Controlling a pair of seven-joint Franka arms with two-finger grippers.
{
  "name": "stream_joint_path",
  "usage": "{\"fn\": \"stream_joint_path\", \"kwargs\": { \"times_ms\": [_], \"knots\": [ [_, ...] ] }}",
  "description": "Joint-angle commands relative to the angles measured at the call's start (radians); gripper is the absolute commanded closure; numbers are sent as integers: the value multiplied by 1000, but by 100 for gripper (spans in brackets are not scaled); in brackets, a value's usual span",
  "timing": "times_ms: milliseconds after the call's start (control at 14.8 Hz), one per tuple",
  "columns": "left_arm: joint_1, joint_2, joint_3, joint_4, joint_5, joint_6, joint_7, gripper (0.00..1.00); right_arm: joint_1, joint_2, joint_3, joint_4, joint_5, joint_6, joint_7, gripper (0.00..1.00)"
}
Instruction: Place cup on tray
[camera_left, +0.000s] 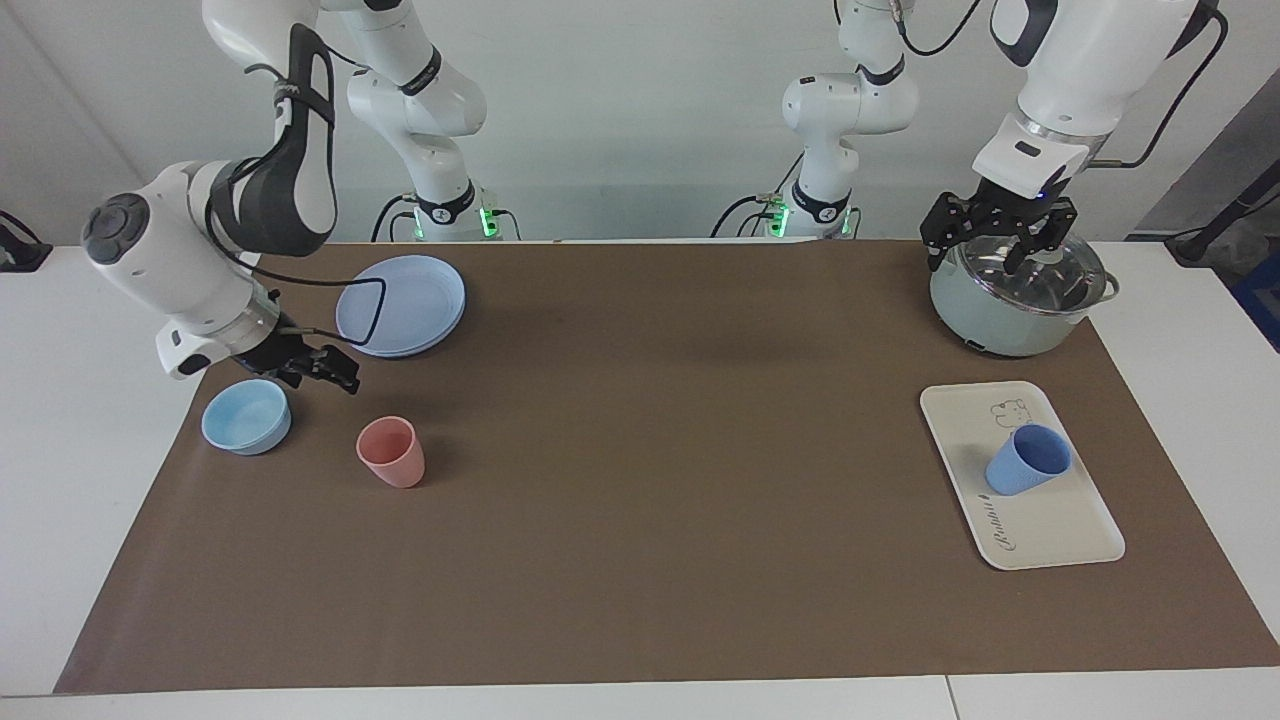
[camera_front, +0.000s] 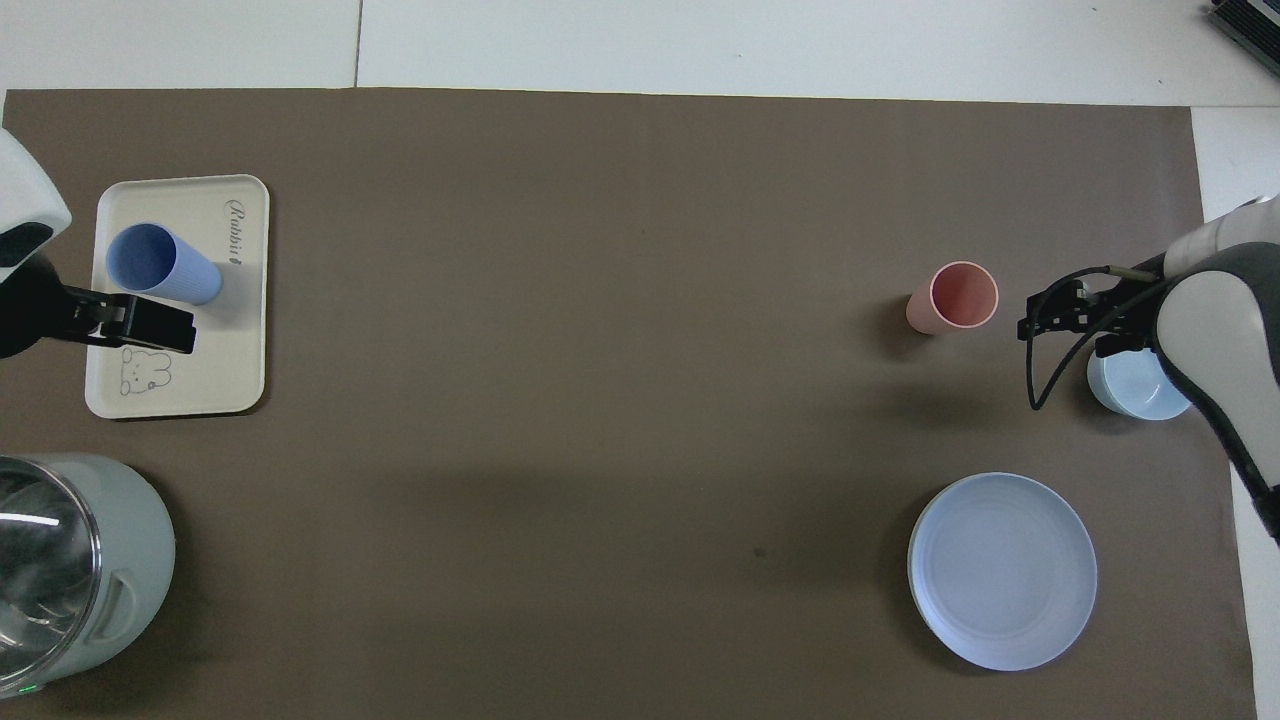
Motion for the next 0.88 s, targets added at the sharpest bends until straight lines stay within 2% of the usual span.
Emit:
{"fn": "stream_joint_path", "kwargs": {
  "times_ms": [0,203,339,609,812],
  "knots": [
    [26,-23,5,-25,-11,6,17,0,70,-107,-1,-25,-52,-38,-10,1],
    [16,-13,5,-25,-2,3,19,0,131,-183,6,-11,-64,-95,5,1],
    [16,-17,4,-29,-4,6,23,0,174,-201,6,9,-87,-116,57,1],
    [13,-25,4,-48,-2,4,29,0,191,-140,16,209,-142,-243,60,1],
    [13,-25,1,-48,-4,13,26,0,187,-126,16,254,-167,-285,59,1]
  ]
}}
